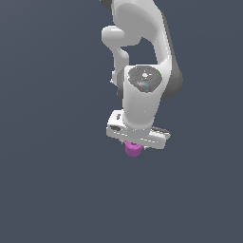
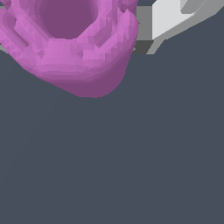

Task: Pick up the object and move it to a goal position.

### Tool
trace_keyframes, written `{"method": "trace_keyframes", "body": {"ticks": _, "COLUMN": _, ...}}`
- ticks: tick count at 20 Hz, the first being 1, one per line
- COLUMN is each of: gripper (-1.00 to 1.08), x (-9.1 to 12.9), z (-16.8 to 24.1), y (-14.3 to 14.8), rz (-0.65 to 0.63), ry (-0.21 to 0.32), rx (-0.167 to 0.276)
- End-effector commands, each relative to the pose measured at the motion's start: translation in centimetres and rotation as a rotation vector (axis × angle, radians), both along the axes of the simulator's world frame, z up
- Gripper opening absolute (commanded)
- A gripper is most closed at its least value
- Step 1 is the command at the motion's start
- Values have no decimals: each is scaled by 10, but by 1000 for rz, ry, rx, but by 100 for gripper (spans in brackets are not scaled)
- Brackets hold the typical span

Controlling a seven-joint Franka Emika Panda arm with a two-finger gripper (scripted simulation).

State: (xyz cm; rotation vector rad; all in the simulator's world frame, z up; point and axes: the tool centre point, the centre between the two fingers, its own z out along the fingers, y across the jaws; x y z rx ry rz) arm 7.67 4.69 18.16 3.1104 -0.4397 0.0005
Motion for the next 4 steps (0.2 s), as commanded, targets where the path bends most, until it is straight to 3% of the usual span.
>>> {"method": "trace_keyframes", "body": {"ticks": 1, "gripper": -100, "x": 3, "z": 2, "y": 2, "rz": -1, "ry": 0, "rx": 0}}
{"method": "trace_keyframes", "body": {"ticks": 4, "gripper": -100, "x": 4, "z": 3, "y": 3, "rz": -1, "ry": 0, "rx": 0}}
